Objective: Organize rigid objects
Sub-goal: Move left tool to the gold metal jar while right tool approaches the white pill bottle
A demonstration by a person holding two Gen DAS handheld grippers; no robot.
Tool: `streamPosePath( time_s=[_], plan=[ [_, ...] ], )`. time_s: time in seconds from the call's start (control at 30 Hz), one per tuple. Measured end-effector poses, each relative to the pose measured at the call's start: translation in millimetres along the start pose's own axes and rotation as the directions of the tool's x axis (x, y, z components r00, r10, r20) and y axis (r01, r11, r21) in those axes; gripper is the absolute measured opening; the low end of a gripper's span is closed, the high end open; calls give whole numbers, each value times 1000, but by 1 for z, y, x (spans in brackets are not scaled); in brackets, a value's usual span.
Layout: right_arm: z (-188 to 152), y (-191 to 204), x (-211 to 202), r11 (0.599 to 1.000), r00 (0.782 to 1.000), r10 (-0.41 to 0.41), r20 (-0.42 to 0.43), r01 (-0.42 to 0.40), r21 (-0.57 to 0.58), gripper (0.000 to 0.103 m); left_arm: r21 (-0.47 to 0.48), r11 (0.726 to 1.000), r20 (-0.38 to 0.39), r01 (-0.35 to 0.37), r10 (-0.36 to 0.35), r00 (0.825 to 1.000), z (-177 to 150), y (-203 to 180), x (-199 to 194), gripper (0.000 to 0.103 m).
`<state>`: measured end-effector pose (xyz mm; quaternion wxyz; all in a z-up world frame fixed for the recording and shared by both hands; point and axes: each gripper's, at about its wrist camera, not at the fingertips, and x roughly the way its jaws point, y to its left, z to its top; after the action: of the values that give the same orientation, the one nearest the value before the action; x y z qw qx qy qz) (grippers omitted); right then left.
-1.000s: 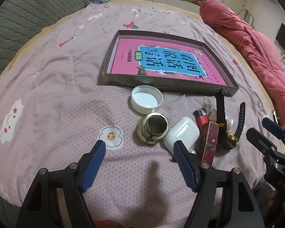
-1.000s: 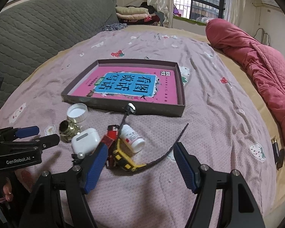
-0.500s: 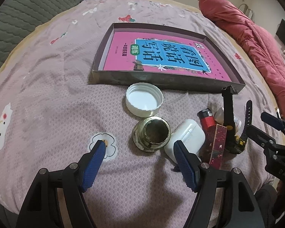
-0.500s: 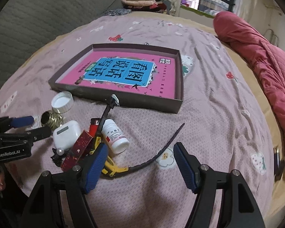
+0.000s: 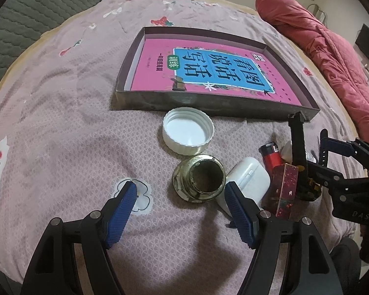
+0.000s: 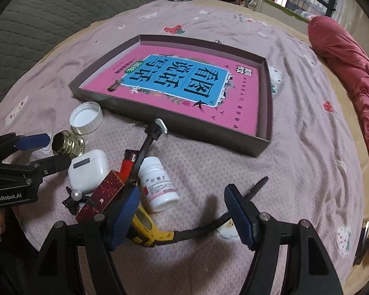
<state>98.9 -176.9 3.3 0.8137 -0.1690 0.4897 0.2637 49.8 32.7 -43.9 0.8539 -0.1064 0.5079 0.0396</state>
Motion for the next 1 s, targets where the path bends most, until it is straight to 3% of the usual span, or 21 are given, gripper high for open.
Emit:
streamPosePath(
  time_s=[0.37, 0.6, 0.87, 1.0],
  plan=[
    [10, 5, 13, 998, 999, 28, -36, -30, -48, 68, -52, 997, -10, 59, -59, 998, 7, 8, 8, 73],
    [14, 6, 18, 997, 997, 61, -44, -63, -53, 57, -32, 999, -6, 41, -41, 999, 12, -2, 11, 62],
    [13, 13, 20, 988, 992, 80, -93, -92, -128, 49, 5, 999, -15, 45, -45, 999, 14, -2, 13, 60],
    [12, 15, 22, 982, 986, 116, -119, -131, -134, 31, 17, 998, -18, 60, -60, 998, 13, 0, 12, 54]
  ],
)
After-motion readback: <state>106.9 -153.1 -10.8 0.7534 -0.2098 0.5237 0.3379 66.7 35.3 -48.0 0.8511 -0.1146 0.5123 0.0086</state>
